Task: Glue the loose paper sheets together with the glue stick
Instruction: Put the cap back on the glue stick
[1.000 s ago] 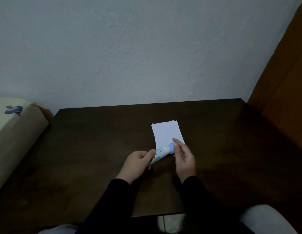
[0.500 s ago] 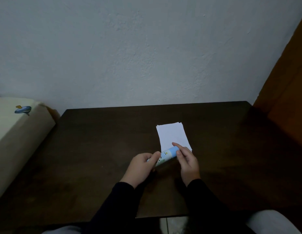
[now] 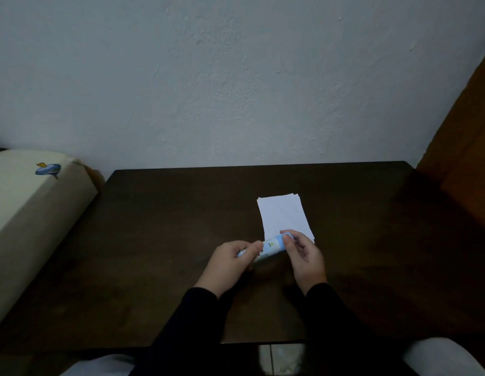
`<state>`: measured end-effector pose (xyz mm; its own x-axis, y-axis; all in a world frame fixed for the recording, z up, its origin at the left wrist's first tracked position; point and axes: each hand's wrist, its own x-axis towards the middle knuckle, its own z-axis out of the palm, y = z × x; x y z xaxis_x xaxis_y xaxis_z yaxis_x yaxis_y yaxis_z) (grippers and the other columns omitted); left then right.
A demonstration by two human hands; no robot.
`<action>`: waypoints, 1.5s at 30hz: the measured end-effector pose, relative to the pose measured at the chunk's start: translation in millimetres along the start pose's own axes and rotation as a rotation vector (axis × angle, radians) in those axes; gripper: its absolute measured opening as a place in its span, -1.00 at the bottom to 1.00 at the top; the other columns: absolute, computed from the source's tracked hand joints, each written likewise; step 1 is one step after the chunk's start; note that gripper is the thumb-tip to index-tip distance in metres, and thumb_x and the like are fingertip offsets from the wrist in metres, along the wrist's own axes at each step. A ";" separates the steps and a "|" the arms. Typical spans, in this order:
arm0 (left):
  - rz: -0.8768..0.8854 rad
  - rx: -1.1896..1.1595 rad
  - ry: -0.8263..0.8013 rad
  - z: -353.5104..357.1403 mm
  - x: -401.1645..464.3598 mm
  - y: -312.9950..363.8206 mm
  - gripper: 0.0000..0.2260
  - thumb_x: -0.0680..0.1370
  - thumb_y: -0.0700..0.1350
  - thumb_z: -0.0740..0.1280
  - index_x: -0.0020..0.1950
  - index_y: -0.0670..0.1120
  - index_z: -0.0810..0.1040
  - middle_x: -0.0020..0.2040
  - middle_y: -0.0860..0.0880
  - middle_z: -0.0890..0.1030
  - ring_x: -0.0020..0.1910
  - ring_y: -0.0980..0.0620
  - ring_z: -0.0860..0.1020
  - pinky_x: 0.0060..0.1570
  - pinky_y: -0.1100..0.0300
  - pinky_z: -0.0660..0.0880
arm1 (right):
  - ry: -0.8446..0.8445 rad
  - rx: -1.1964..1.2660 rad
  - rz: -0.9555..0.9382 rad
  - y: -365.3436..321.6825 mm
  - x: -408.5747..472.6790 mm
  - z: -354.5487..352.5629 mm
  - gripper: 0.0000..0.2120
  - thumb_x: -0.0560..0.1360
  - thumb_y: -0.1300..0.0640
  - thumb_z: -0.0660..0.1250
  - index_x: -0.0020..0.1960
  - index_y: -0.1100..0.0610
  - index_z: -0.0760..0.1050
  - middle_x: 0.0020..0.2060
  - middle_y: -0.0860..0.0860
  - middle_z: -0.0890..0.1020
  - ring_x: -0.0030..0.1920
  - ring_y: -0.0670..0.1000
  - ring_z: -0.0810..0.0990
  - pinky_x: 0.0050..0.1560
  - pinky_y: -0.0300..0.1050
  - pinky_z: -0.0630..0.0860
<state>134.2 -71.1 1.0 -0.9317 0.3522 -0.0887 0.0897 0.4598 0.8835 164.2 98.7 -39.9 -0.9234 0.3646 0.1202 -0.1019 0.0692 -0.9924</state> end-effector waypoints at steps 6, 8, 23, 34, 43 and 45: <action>-0.046 0.001 0.023 -4.8 5.6 -0.9 -0.53 0.57 0.21 0.23 -0.43 -0.04 0.47 -0.53 0.08 0.44 -0.51 0.16 0.39 -0.36 0.21 0.29 | -0.068 -0.122 -0.092 6.7 1.0 -2.6 -0.74 0.59 0.13 0.24 0.20 -0.16 0.46 0.05 -0.07 0.59 0.03 -0.11 0.58 0.03 -0.21 0.51; -0.054 -0.009 -0.007 -4.3 5.3 -1.3 -0.53 0.58 0.21 0.23 -0.43 -0.04 0.48 -0.54 0.09 0.44 -0.50 0.16 0.40 -0.35 0.22 0.30 | -0.066 -0.139 -0.074 5.1 1.3 -2.2 -0.78 0.59 0.12 0.24 0.15 -0.17 0.44 0.06 -0.10 0.57 0.04 -0.14 0.56 0.02 -0.24 0.51; 0.017 0.071 -0.010 -5.7 0.5 -2.0 -0.76 0.54 0.19 0.30 -0.10 0.07 0.66 -0.21 0.12 0.63 -0.23 0.19 0.56 -0.19 0.28 0.47 | 0.009 -0.212 -0.002 -4.9 -6.9 2.6 -0.56 0.60 -0.12 0.08 -0.31 0.12 0.43 -0.37 0.07 0.50 -0.30 -0.08 0.49 -0.29 -0.44 0.37; -0.052 -0.095 -0.088 -10.8 -2.1 -0.7 -0.49 0.55 0.20 0.28 -0.29 -0.25 0.56 -0.41 -0.10 0.50 -0.44 0.06 0.41 -0.41 0.30 0.32 | -0.130 -0.194 -0.050 0.7 -3.1 0.7 -0.75 0.56 -0.18 0.13 -0.01 -0.04 0.46 -0.07 -0.02 0.56 -0.02 -0.10 0.56 -0.08 -0.28 0.50; 0.134 0.190 -0.030 -9.2 -4.5 -2.0 -0.78 0.54 0.14 0.33 0.07 0.07 0.67 -0.09 0.13 0.66 -0.12 0.23 0.58 -0.10 0.26 0.56 | -0.133 -0.305 0.182 -5.8 0.2 2.7 -0.72 0.61 -0.12 0.09 -0.12 -0.01 0.48 -0.16 -0.07 0.55 -0.09 -0.09 0.53 -0.15 -0.36 0.42; 0.112 0.090 -0.017 -6.3 -5.5 -3.4 -0.80 0.55 0.13 0.33 0.01 0.07 0.68 -0.15 0.14 0.66 -0.16 0.23 0.58 -0.17 0.31 0.52 | -0.082 -0.240 0.206 -6.5 -0.6 5.5 -0.68 0.59 -0.16 0.06 -0.09 0.00 0.46 -0.14 -0.06 0.54 -0.10 -0.10 0.52 -0.14 -0.36 0.42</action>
<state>136.9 -79.8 1.4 -0.9079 0.4191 -0.0003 0.2248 0.4877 0.8435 163.4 93.0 -33.7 -0.9433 0.3181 -0.0951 0.1716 0.2220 -0.9598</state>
